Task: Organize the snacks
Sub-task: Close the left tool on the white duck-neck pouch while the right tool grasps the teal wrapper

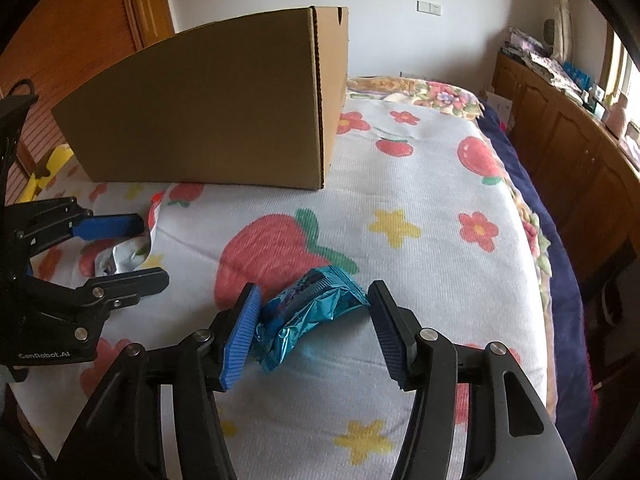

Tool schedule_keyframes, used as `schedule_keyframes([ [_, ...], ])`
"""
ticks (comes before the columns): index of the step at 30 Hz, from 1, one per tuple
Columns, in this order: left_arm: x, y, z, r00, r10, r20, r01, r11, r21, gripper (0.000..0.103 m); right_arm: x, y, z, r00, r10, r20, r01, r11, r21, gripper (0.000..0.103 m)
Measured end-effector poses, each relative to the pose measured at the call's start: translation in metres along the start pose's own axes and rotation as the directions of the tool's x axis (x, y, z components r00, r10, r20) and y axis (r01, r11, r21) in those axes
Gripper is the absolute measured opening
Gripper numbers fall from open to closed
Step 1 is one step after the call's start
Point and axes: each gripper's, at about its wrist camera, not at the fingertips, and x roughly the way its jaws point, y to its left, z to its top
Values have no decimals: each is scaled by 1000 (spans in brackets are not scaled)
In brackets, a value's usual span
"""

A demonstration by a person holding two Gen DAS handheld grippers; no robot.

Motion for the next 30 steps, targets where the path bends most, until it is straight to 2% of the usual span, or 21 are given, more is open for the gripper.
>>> schedule_keyframes([
  [3, 1, 6, -2, 1000, -11, 4, 11, 1000, -29, 67, 1, 1, 0, 1000, -9, -1, 9, 1000, -8, 57],
  [16, 0, 8, -4, 1000, -11, 2, 11, 1000, -25, 67, 2, 3, 0, 1000, -12, -1, 12, 1000, -10, 57],
  [20, -3, 12, -5, 1000, -25, 13, 25, 999, -39, 57, 2, 3, 1, 1000, -15, -1, 15, 1000, -12, 57],
  [25, -8, 25, -7, 996, -76, 37, 79, 993, -89, 55, 3, 5, 1, 1000, -24, 0, 24, 1000, -20, 58],
  [30, -10, 25, -8, 996, -77, 36, 80, 993, -83, 55, 3, 5, 2, 1000, -26, 0, 26, 999, -23, 59],
])
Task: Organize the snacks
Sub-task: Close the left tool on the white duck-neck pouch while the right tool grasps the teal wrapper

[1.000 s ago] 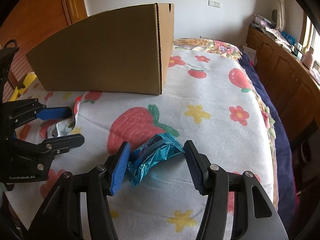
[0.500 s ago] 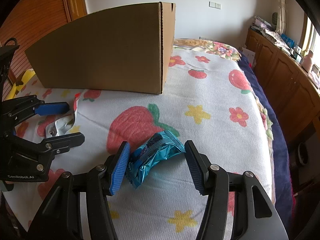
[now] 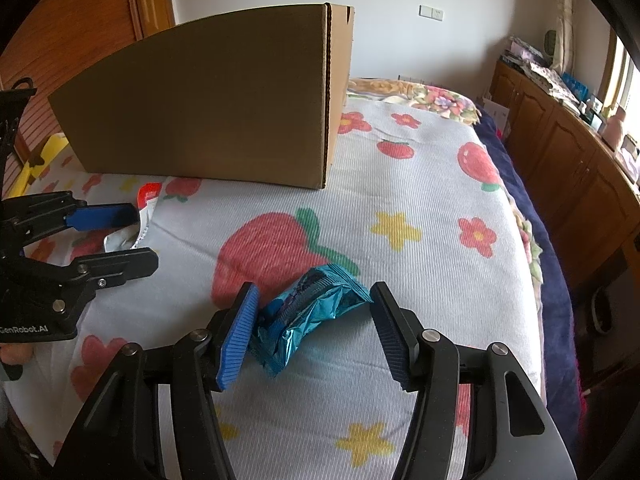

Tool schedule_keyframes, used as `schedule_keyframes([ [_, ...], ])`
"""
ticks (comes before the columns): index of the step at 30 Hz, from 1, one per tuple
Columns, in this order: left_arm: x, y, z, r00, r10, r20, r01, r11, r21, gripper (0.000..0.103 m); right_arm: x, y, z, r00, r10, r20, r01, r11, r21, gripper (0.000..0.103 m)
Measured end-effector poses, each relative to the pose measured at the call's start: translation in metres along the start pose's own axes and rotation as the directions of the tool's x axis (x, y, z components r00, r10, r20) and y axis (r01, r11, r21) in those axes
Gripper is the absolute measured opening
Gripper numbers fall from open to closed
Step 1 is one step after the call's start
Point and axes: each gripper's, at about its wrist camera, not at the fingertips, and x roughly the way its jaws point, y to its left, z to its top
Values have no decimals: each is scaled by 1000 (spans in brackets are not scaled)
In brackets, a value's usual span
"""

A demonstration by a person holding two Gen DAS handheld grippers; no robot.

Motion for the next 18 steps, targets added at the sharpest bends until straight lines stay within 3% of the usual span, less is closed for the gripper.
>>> schedule_keyframes([
  [1, -1, 0, 0, 1000, -3, 4, 3, 1000, 2, 55, 0, 0, 0, 1000, -1, 0, 1, 1000, -1, 59],
  [2, -2, 0, 0, 1000, -12, 8, 12, 1000, 4, 43, 0, 0, 0, 1000, -1, 0, 1, 1000, -1, 59],
  [6, -4, -3, -1, 1000, -1, 15, 1, 1000, 22, 41, 0, -1, 1, 1000, -2, -10, 2, 1000, -2, 56],
  [8, -7, -6, -2, 1000, 0, 30, -1, 999, 33, 33, -2, -1, 1, 1000, 2, -11, -2, 1000, -7, 45],
  [10, -12, -11, -2, 999, 15, 47, -17, 998, 54, 31, -3, -2, 0, 1000, 7, -16, -7, 1000, -7, 30],
  [13, -16, -10, -3, 999, 9, 46, -11, 999, 50, 30, -6, -3, -1, 1000, 20, -14, -20, 1000, -11, 18],
  [18, -31, -5, -1, 997, -6, 76, 4, 1000, 21, 22, -10, -5, -4, 1000, 25, -5, -25, 1000, 4, 17],
])
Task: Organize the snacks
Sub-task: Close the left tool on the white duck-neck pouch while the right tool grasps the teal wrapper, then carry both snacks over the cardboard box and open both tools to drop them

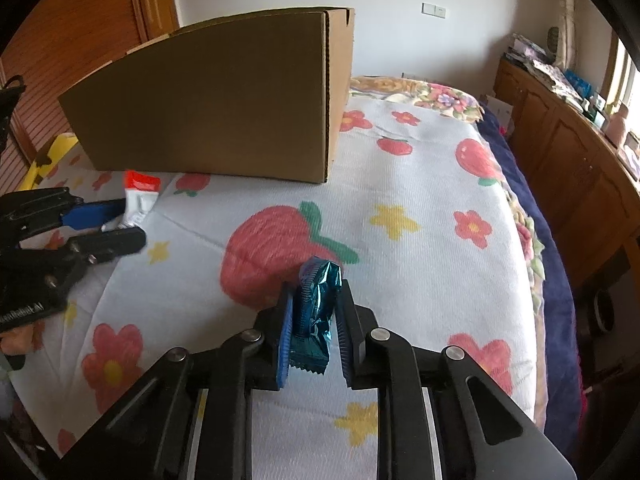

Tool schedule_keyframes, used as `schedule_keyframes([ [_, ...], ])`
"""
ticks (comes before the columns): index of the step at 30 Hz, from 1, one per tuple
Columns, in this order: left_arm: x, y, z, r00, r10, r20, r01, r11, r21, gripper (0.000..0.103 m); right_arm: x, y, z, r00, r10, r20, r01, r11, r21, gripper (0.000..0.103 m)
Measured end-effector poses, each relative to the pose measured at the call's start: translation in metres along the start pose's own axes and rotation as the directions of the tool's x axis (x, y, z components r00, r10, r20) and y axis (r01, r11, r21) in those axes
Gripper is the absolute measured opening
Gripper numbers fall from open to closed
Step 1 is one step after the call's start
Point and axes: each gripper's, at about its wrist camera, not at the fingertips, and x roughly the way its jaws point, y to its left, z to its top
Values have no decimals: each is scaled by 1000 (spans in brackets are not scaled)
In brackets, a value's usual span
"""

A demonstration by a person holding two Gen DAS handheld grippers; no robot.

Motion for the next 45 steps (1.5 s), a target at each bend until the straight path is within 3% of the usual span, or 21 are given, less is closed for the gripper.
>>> schedule_keyframes([
  [22, -58, 7, -2, 994, 33, 101, -32, 999, -19, 19, -36, 15, 8, 994, 58, 91, -56, 998, -24, 17],
  [36, -92, 28, 32, 972, 109, 208, -106, 994, -27, 19, -77, 31, 65, 967, 121, 222, -104, 991, -89, 18],
  [45, -103, 62, 70, 947, 170, 271, -164, 985, -45, 20, -74, 50, 117, 944, 167, 286, -129, 981, -147, 18],
])
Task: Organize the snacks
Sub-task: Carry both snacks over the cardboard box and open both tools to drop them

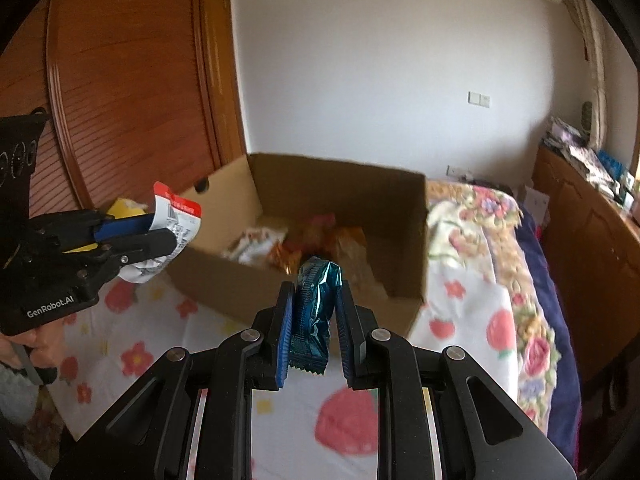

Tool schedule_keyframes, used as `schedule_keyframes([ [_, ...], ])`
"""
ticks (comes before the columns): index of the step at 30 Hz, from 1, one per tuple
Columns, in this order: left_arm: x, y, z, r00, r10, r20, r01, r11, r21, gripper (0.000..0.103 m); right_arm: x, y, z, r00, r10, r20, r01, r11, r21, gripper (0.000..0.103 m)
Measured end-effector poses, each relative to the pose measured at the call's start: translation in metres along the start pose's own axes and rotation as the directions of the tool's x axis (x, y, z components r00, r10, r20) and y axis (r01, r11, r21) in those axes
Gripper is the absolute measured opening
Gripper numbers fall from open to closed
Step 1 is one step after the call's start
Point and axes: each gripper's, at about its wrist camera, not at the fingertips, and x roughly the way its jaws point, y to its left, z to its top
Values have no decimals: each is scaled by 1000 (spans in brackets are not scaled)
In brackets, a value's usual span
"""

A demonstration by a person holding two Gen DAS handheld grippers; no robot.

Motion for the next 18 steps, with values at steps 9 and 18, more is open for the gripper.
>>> schedule_keyframes([
  [9, 20, 23, 22, 999, 42, 18, -42, 999, -3, 20, 26, 6, 28, 999, 21, 25, -20, 999, -44, 18],
  [18, 47, 55, 27, 994, 108, -11, -108, 994, -35, 20, 50, -5, 36, 999, 24, 35, -23, 999, -28, 18],
])
